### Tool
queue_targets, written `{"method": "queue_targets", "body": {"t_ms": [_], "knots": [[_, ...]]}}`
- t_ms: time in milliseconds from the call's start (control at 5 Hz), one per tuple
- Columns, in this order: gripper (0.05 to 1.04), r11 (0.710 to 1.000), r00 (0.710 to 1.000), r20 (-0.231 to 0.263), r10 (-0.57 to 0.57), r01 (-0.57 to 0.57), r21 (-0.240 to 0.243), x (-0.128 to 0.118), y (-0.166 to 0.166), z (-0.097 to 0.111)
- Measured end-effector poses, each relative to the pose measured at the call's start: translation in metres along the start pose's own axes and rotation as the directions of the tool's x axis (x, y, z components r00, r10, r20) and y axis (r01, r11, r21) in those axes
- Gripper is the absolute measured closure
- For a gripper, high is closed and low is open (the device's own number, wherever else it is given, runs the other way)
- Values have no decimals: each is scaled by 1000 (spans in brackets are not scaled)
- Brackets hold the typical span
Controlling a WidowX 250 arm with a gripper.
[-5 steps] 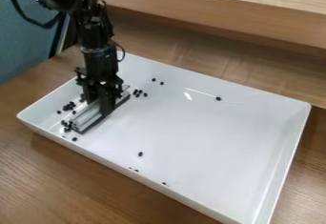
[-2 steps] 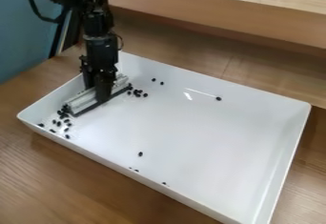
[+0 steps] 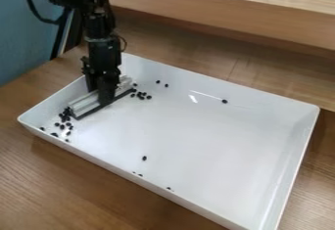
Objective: Sweep into pile
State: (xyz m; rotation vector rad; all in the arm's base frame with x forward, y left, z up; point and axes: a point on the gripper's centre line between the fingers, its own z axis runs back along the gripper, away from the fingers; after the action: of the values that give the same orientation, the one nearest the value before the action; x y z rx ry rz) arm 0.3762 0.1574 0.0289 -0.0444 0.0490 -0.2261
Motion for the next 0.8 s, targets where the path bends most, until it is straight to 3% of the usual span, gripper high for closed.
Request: {"method": "queue_targets", "body": {"t_ms": [200,400,600,800], "knots": [[335,999,1000,-13,9,-10,-44,-1,-19,-3],[94,996,999,37,-12,15,-85,0,-40,4],[82,996,994,107,2,8,-87,3,-48,30],[83,998,991,130,16,-7,-70,2,-49,52]]}}
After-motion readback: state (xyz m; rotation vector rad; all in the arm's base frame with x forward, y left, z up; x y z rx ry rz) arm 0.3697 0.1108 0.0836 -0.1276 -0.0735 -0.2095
